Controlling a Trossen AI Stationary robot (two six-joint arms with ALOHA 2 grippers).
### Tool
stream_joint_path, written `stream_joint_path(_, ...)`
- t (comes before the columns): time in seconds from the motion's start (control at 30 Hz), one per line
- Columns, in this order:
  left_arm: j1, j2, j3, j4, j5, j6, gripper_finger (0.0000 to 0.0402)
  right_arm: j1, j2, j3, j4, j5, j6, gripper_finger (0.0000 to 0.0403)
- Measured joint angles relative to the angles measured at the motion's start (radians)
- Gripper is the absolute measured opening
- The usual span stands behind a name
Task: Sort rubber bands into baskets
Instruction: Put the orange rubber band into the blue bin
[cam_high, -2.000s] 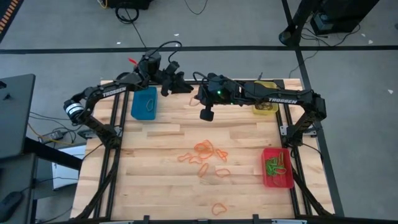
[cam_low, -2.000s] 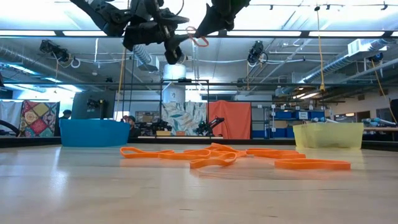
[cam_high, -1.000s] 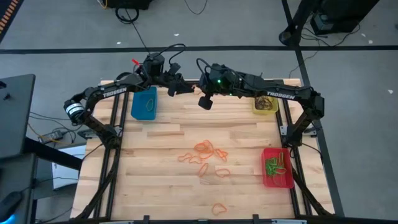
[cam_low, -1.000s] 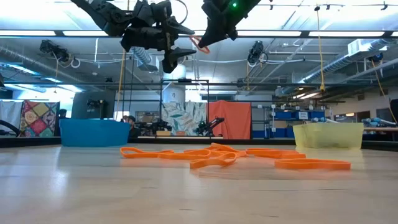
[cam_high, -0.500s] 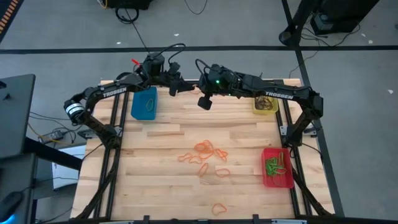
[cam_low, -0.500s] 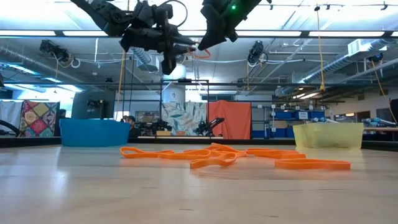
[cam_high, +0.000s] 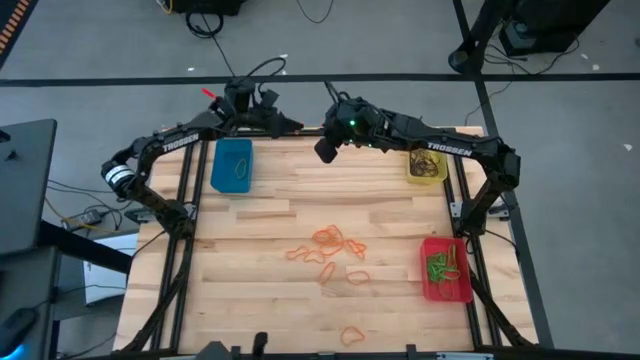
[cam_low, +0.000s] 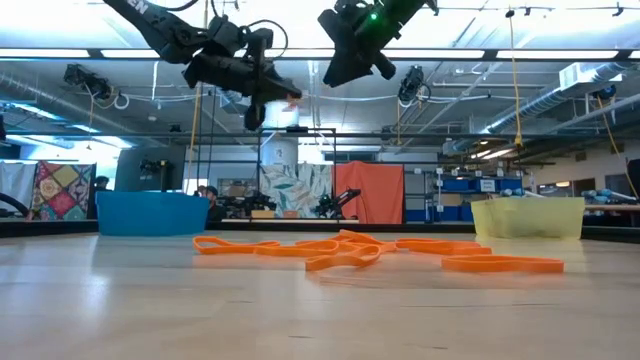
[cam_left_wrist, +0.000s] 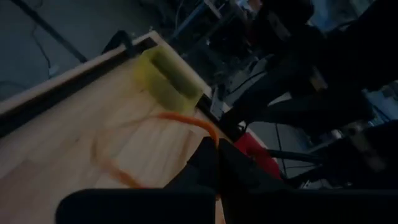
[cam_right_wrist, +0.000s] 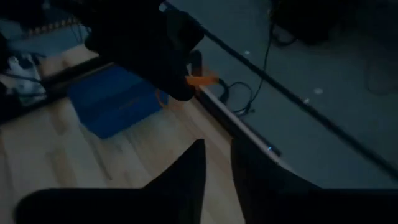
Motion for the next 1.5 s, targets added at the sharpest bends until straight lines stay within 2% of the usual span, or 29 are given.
stream_joint_path(0.1, 0.026, -0.006, 0.000, -0.085, 0.000, 0.013, 0.0003, -0.013, 0.000, 0.000, -0.010, -0.049, 0.063, 0.0119)
stream_joint_path(0.17, 0.044, -0.018, 0.000, -0.190, -0.003, 0.082, 0.0003, -0.018, 0.000, 0.000, -0.019, -0.064, 0.087, 0.0141)
stream_joint_path(0.33, 0.090, -0.045, 0.000, -0.547, -0.164, 0.273, 0.0002, -0.019, -0.001, 0.000, -0.066, -0.048, 0.126, 0.0184)
stream_joint_path(0.47, 0.123, -0.079, 0.000, -0.737, -0.313, 0.363, 0.0003, -0.019, -0.001, 0.000, -0.117, -0.045, 0.130, 0.0198)
stream_joint_path(0.7, 0.177, -0.181, -0.005, -0.847, -0.443, 0.448, 0.0004, -0.007, 0.036, 0.000, -0.158, -0.027, 0.146, 0.0198)
stream_joint_path(0.93, 0.240, -0.313, -0.196, -0.817, -0.459, 0.380, 0.0005, 0.054, 0.066, -0.002, -0.215, -0.022, 0.181, 0.0198)
stream_joint_path(1.03, 0.238, -0.337, -0.297, -0.814, -0.461, 0.357, 0.0006, 0.090, 0.075, -0.001, -0.187, 0.010, 0.181, 0.0196)
stream_joint_path(1.17, 0.238, -0.340, -0.423, -0.733, -0.470, 0.314, 0.0021, 0.125, 0.095, 0.000, -0.208, -0.029, 0.222, 0.0196)
stream_joint_path(1.37, 0.239, -0.341, -0.565, -0.577, -0.457, 0.268, 0.0107, 0.197, 0.127, -0.094, -0.323, -0.123, 0.287, 0.0194)
stream_joint_path(1.43, 0.239, -0.341, -0.587, -0.566, -0.460, 0.265, 0.0143, 0.224, 0.126, -0.139, -0.211, -0.154, 0.297, 0.0193)
stream_joint_path(1.5, 0.239, -0.341, -0.596, -0.566, -0.479, 0.261, 0.0176, 0.238, 0.133, -0.184, -0.087, -0.228, 0.341, 0.0191)
